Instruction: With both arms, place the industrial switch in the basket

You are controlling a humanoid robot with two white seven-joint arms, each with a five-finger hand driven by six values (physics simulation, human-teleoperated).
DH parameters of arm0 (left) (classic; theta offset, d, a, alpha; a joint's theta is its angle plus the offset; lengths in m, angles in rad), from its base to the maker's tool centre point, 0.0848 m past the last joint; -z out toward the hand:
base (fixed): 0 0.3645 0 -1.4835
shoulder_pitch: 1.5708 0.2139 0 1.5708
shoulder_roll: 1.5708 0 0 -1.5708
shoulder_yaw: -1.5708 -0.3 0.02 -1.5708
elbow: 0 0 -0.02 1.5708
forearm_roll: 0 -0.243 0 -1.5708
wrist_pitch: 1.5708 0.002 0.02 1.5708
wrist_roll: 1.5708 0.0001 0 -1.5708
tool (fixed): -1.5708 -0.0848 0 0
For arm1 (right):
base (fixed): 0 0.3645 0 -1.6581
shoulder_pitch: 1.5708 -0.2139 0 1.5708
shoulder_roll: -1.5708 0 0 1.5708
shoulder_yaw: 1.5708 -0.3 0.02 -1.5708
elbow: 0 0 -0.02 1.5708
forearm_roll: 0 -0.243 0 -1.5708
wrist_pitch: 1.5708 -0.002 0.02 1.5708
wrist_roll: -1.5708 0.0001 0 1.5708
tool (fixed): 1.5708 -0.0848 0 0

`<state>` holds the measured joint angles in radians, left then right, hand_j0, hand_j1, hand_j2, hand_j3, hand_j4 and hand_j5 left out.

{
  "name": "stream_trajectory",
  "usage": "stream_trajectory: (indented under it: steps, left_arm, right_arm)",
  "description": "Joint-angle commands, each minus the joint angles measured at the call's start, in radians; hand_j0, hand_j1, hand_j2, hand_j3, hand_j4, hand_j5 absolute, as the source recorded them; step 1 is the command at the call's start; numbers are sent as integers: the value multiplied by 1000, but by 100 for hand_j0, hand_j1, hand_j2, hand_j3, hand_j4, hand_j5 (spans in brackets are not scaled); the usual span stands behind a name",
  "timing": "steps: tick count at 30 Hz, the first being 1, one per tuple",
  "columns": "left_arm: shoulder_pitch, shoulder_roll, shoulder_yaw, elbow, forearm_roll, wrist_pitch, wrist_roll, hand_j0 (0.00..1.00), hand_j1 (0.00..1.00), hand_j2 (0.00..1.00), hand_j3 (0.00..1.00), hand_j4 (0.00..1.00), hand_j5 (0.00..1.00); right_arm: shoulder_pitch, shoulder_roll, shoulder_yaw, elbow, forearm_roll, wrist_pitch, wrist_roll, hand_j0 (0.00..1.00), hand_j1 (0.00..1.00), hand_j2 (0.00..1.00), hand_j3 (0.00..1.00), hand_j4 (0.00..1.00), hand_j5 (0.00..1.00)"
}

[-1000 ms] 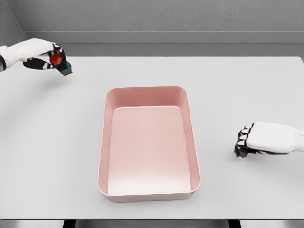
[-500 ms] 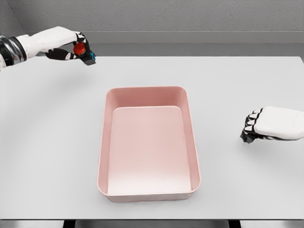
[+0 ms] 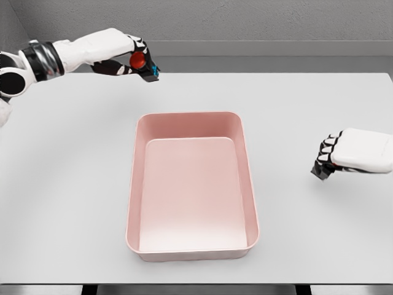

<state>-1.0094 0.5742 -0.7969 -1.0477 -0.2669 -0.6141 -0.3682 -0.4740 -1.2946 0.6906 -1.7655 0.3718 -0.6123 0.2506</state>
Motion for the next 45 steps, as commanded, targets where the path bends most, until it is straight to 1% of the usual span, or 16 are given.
stream_trajectory:
  steps: [1, 5, 7, 13, 22, 26, 29, 31, 34, 38, 39, 40, 41, 42, 43, 45]
  left_arm:
    - [0, -7, 2, -26, 12, 3, 2, 46, 46, 46, 46, 46, 46]
    - [8, -4, 1, -89, 12, 3, 2, 46, 46, 46, 46, 46, 46]
    - [25, 7, 1, -132, 12, 3, 2, 46, 46, 46, 46, 46, 46]
    - [72, 58, 4, -241, 12, 3, 2, 46, 46, 46, 46, 46, 46]
    - [132, 79, 2, -351, 9, 3, 0, 47, 47, 47, 47, 47, 47]
    - [143, 81, -1, -388, 8, 3, 0, 47, 47, 47, 47, 47, 47]
    - [155, 102, -13, -437, 8, 3, 0, 49, 49, 49, 49, 49, 49]
    - [170, 118, -13, -463, 8, 3, 0, 50, 50, 50, 50, 50, 50]
    - [184, 125, -13, -480, 6, 3, 0, 51, 51, 51, 51, 51, 51]
    - [190, 128, -15, -502, 3, 3, 0, 59, 59, 59, 59, 59, 59]
    - [192, 128, -13, -518, 3, 3, 0, 70, 70, 70, 70, 70, 70]
    - [192, 128, -13, -523, 5, 3, 2, 86, 86, 86, 86, 86, 86]
    - [192, 128, -13, -525, 6, 3, 3, 97, 97, 97, 97, 97, 97]
    - [190, 128, -13, -526, 8, 3, 3, 100, 100, 100, 100, 100, 100]
    - [190, 130, -13, -526, 8, 3, 3, 100, 100, 100, 100, 100, 100]
    - [190, 130, -12, -528, 9, 3, 3, 100, 100, 100, 100, 100, 100]
  right_arm:
    - [0, 0, -13, 0, -7, 1, -2, 46, 46, 46, 46, 46, 46]
    - [-9, 5, -16, -2, -8, 1, -2, 46, 46, 46, 46, 46, 46]
    - [-28, 14, -16, -2, -10, 1, -4, 46, 46, 46, 46, 46, 46]
    - [-43, 28, -16, -2, -14, 1, -4, 46, 46, 46, 46, 46, 46]
    - [-66, 58, -16, -2, -14, 1, -5, 46, 46, 46, 46, 46, 46]
    - [-69, 97, -14, -2, -14, 1, -4, 46, 46, 46, 46, 46, 46]
    - [-87, 107, -13, -2, -14, 1, -4, 46, 46, 46, 46, 46, 46]
    - [-95, 130, -13, -2, -14, 1, -4, 46, 46, 46, 46, 46, 46]
    - [-109, 143, -13, -2, -14, 1, -5, 46, 46, 46, 46, 46, 46]
    - [-132, 181, -11, -2, -16, 1, -5, 46, 46, 46, 46, 46, 46]
    - [-140, 182, -11, -2, -16, 1, -5, 46, 46, 46, 46, 46, 46]
    - [-144, 186, -11, -2, -16, 1, -5, 46, 46, 46, 46, 46, 46]
    - [-147, 186, -11, -2, -19, 1, -5, 46, 46, 46, 46, 46, 46]
    - [-152, 187, -11, -2, -19, 1, -5, 46, 46, 46, 46, 46, 46]
    - [-153, 204, -11, -2, -21, 1, -5, 46, 46, 46, 46, 46, 46]
    - [-155, 213, -11, -2, -21, 1, -5, 46, 46, 46, 46, 46, 46]
